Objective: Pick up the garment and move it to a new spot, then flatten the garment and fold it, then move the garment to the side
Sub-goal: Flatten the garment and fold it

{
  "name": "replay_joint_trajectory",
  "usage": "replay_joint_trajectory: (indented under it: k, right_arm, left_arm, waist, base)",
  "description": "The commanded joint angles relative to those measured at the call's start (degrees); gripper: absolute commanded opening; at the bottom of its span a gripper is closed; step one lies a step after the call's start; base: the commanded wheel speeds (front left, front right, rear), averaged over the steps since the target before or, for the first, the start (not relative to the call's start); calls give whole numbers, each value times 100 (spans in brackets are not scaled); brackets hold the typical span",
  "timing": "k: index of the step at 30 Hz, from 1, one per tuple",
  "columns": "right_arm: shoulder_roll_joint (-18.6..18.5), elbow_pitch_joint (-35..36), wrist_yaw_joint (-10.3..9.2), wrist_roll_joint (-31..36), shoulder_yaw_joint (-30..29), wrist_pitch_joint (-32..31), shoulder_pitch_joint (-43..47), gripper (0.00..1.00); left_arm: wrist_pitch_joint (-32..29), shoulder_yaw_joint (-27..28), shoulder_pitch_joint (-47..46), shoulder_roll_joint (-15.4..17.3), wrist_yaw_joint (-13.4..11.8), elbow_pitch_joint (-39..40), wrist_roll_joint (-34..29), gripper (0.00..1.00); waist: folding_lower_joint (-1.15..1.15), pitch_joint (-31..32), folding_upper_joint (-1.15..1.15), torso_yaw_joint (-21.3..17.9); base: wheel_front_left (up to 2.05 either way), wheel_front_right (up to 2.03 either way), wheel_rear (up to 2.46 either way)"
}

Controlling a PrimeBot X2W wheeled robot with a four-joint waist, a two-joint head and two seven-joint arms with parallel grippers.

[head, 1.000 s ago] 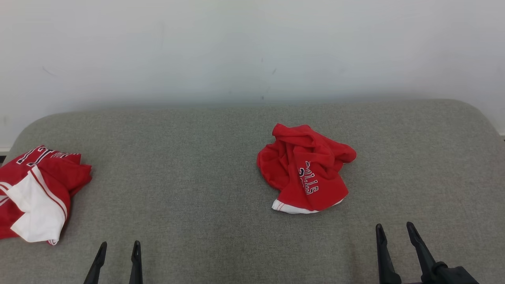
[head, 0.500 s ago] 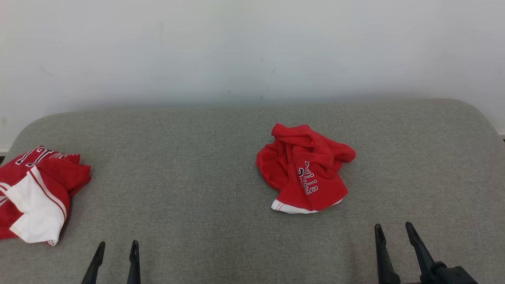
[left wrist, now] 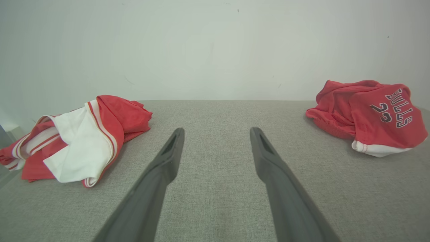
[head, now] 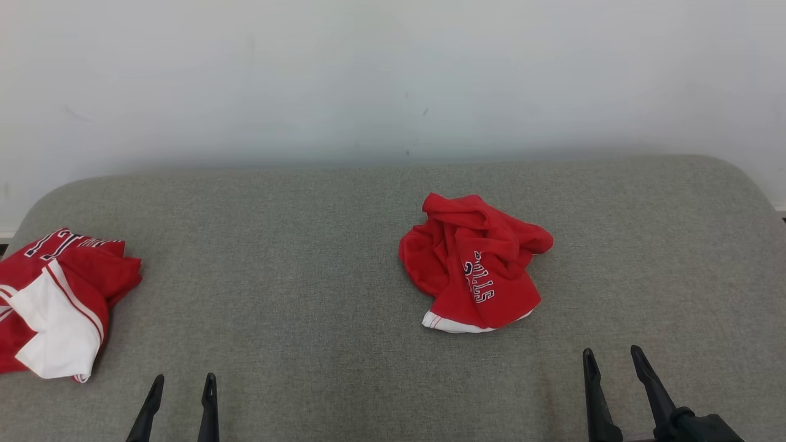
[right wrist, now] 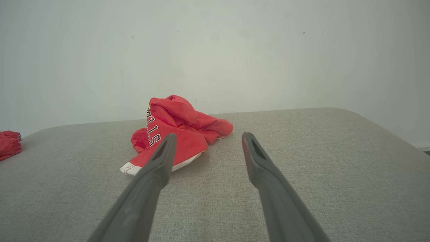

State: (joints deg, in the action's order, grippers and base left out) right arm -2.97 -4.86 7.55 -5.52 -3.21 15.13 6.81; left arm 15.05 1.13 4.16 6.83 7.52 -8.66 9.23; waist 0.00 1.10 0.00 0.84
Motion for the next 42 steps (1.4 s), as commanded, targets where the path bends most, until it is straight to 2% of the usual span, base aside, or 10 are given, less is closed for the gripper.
replay_joint_trajectory:
  k: [1,12,30,36,42]
  right_arm:
    - [18,0,-13,46,9,2,-8,100]
    - [18,14,-13,49,8,2,28,100]
    - [18,4,-13,36,6,2,-25,100]
    - [18,28,-13,21,60,2,-74,100]
    - [16,42,-13,-2,145,2,-243,100]
  left_arm:
    - [19,-2,-32,25,-7,8,5,100]
    - [19,8,76,-74,-7,117,-95,100]
    - [19,-16,-109,-28,-7,-6,-4,100]
    - [19,-448,-615,36,-7,-97,68,100]
    - [20,-972,-1319,136,-7,-348,182,100]
  waist:
    - [0,-3,0,1]
    - [0,8,0,4]
    - [0,-28,0,9]
    - [0,-167,0,-63]
    - [0,-467,0,-329]
  base:
    - [0,0,0]
    - [0,0,0]
    - [0,0,0]
    - [0,0,0]
    - [0,0,0]
